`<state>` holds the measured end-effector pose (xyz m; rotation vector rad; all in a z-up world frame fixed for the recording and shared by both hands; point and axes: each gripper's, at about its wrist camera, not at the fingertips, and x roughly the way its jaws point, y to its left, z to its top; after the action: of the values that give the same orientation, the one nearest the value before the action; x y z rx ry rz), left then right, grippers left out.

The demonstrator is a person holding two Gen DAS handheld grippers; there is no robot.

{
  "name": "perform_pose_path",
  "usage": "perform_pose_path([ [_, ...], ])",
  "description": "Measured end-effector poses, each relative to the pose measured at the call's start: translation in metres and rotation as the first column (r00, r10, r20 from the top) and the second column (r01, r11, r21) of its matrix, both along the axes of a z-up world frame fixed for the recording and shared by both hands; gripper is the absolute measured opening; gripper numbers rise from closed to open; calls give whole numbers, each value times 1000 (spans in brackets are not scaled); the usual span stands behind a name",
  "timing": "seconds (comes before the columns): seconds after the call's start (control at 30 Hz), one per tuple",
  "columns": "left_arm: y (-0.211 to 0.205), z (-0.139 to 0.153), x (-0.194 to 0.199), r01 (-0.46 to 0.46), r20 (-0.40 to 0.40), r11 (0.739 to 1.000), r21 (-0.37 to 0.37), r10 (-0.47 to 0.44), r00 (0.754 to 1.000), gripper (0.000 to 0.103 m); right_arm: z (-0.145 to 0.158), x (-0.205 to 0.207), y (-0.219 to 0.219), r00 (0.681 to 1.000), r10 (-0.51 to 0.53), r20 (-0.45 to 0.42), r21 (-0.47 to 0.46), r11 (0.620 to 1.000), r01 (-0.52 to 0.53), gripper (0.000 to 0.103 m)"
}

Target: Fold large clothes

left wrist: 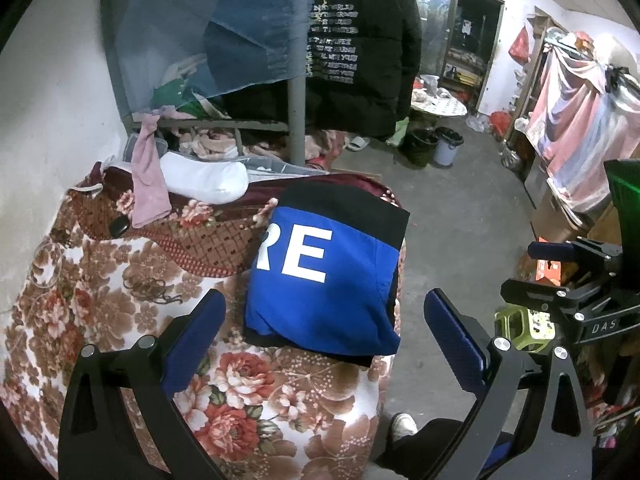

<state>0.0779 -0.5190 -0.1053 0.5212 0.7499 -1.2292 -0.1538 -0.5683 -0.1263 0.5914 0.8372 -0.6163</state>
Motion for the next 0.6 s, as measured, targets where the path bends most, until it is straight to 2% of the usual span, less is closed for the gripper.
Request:
perform_pose_path([
  [0.6, 1, -1, -2, -10, -3, 1000, -8, 10, 1000, 98, 5, 0, 3, 1000, 2, 2, -3, 1000, -2, 98],
])
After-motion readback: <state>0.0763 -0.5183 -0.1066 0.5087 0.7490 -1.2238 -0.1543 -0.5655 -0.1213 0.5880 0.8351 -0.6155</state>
